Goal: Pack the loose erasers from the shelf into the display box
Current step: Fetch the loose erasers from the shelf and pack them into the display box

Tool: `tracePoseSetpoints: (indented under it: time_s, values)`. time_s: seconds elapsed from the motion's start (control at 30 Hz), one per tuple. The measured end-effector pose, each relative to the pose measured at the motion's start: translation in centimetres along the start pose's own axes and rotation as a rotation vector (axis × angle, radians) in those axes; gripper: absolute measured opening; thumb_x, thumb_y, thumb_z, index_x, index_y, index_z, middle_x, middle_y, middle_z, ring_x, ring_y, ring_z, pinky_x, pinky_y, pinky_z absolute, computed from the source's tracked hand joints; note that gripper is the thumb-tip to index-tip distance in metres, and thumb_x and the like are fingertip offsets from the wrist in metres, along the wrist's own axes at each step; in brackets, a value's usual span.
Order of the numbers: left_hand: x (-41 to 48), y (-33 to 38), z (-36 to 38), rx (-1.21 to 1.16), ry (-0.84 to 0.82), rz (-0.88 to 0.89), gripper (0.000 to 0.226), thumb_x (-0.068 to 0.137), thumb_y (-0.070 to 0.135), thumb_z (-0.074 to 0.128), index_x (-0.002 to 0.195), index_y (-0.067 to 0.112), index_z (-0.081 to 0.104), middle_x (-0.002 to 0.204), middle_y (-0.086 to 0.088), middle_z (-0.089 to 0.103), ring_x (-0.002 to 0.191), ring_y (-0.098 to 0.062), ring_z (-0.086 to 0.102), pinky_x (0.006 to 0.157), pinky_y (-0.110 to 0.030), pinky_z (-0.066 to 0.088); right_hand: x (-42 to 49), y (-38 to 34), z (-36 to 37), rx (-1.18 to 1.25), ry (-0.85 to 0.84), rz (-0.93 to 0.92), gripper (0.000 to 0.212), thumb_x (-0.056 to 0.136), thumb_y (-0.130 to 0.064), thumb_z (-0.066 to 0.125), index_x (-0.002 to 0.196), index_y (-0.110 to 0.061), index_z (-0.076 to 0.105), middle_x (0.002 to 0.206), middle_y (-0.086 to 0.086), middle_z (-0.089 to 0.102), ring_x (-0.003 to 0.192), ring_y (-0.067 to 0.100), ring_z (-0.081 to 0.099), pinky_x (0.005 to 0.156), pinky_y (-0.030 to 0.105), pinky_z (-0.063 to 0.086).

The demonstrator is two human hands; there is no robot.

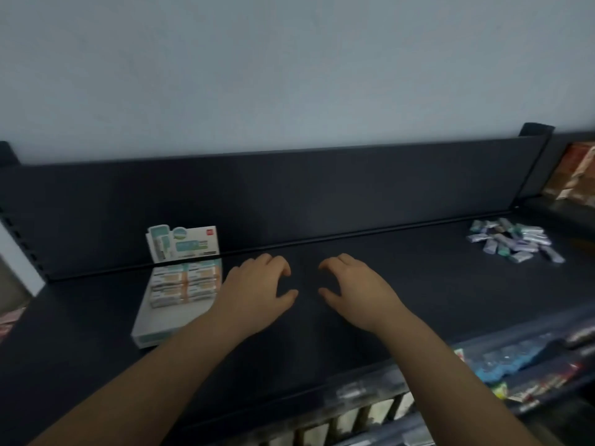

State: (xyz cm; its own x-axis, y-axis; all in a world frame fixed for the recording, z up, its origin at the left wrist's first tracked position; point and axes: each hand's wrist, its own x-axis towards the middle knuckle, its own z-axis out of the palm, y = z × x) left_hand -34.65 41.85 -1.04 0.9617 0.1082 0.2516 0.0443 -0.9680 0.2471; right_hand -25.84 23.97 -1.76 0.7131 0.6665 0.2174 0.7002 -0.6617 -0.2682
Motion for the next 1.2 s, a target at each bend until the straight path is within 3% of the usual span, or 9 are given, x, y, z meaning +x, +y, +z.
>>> tracePoseSetpoints:
  time_s: [0.53,1.2]
  values:
    - [5.4,21.3,9.6,-0.016,-0.053,-0.014,0.040,0.089,0.054,0.051,0.122,0.032,0.045,0.119,0.010,0.051,0.108,-0.014,0.050,0.090,-0.034,0.043,-8.4,20.8,-8.7,-0.062,-0.092,0.061,0.044,0.093,-0.038,0.054,0.134,-0.024,0.044,0.129,0.001,0.047,0.117,0.024,0.048,0.092,0.038,0.046]
    - [18.0,29.0,14.1,-0.151,-0.183,0.240,0.037,0.086,0.047,0.059,0.117,0.029,0.051,0.112,0.010,0.052,0.104,-0.011,0.051,0.093,-0.036,0.045,-9.0,34.7,-10.8,-0.072,-0.044,0.306,0.036,0.097,-0.033,0.049,0.131,-0.021,0.048,0.129,0.003,0.049,0.116,0.026,0.049,0.090,0.042,0.047]
